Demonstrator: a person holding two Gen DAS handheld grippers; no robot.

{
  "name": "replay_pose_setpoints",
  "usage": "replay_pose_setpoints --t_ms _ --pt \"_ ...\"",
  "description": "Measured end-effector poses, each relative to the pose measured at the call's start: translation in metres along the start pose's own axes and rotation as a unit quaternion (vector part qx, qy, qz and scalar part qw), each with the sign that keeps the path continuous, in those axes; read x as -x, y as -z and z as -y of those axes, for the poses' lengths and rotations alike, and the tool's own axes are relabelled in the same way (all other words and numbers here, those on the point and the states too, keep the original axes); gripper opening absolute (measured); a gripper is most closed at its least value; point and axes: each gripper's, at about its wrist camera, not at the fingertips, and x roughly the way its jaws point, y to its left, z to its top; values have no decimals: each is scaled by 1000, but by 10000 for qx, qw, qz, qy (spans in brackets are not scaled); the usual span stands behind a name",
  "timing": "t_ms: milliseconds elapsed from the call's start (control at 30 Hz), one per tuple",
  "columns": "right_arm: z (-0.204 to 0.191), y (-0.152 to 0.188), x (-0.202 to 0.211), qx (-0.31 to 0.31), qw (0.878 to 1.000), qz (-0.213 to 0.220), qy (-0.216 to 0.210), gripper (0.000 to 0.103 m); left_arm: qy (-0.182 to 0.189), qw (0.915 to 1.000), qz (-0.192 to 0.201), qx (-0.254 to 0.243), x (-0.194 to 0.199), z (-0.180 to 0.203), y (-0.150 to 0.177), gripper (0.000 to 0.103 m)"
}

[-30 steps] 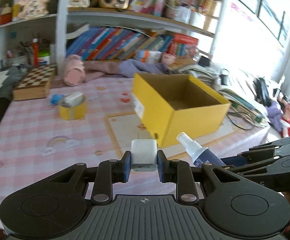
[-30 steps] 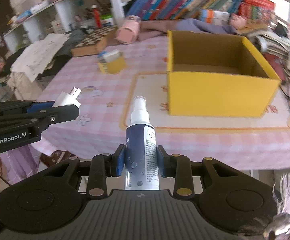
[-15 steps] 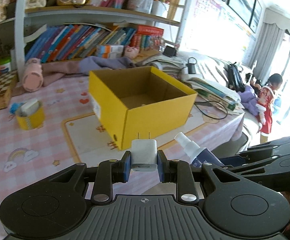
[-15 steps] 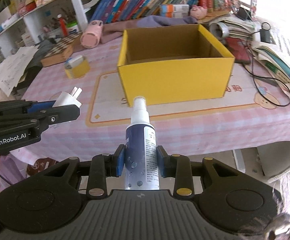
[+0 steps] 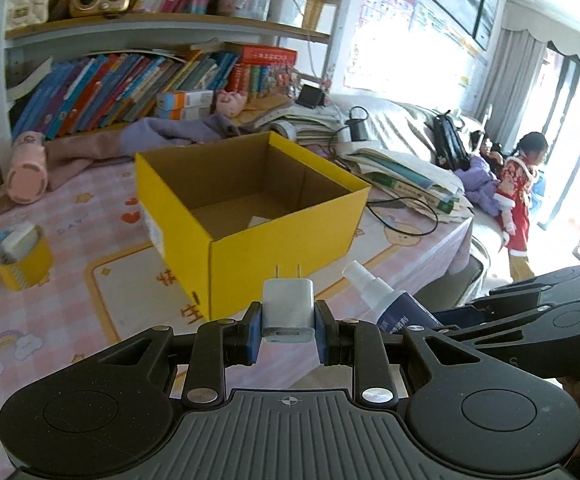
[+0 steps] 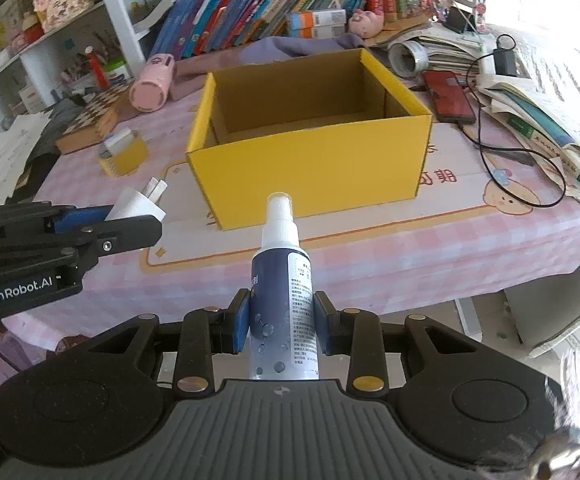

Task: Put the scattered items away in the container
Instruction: 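Carry the charger plug and spray bottle in both tools over the yellow box, then lower both tools into the box and open them, releasing plug and bottle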

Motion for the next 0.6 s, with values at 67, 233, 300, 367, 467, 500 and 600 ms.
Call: replay_pose_setpoints --t_ms 67,233,300,367,467,500,600 --pt "3 -4 -1 -33 10000 35 30 31 44 10000 8 -75 -6 2 -4 25" --pt "13 -17 -1 -30 9997 229 80 31 54 9996 186 -215 -14 3 -20 25" --pt "16 -25 -2 -9 9994 333 106 31 33 9993 278 -258 -17 1 -28 25" --pt "18 -33 -3 37 9990 421 136 31 22 9990 345 -284 -21 0 -36 25" --pt "20 -48 -5 158 9983 552 132 31 2 9986 416 -324 -28 -1 -46 25" --pt "21 -52 -6 203 9980 588 127 31 -11 9985 435 -341 -31 -2 -49 25" --pt "23 -69 -11 368 9968 707 100 31 -68 9981 494 -371 -39 -4 -60 25"
